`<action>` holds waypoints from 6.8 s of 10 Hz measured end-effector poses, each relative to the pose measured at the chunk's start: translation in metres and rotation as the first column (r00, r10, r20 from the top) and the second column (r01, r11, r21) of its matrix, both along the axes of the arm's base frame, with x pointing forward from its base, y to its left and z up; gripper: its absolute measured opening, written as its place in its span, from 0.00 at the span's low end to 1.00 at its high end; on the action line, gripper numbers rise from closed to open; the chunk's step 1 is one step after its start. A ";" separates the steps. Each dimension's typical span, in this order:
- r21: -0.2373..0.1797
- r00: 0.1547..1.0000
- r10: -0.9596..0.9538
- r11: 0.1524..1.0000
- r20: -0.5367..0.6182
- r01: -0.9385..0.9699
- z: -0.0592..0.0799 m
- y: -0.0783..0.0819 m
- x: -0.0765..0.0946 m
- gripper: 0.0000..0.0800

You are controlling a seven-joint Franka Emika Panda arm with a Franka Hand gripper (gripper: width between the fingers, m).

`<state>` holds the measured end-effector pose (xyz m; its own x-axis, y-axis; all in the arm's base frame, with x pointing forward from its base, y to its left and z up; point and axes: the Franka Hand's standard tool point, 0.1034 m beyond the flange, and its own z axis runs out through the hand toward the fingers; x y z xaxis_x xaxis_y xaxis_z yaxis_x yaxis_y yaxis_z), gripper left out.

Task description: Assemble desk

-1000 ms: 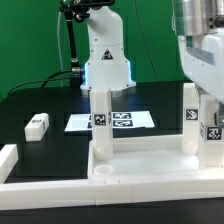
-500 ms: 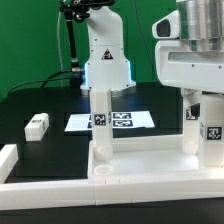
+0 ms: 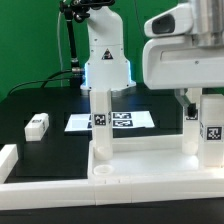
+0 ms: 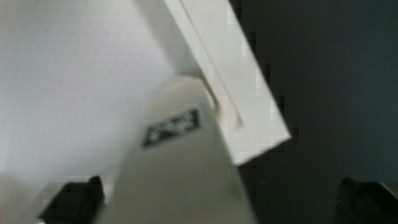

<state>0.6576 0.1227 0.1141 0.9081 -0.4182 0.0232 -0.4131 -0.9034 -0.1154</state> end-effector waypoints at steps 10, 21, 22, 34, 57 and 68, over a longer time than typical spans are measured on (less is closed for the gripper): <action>-0.002 0.818 -0.572 0.819 -0.062 0.573 -0.007 -0.030 -0.001 0.00; -0.069 0.997 0.068 0.995 -0.035 -0.070 0.007 -0.008 0.003 0.81; -0.059 0.995 0.078 0.995 -0.055 -0.081 0.005 0.000 -0.002 0.81; -0.062 0.876 -0.477 0.879 -0.076 0.473 -0.005 -0.016 -0.008 0.38; -0.046 0.998 0.041 0.998 -0.052 -0.043 -0.009 0.001 -0.019 0.81; -0.042 0.990 -0.137 0.990 -0.015 0.136 -0.009 -0.014 -0.012 0.36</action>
Offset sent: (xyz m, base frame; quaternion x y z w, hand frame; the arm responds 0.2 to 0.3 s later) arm 0.0000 0.0000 0.0000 0.0000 0.0000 0.0000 1.0000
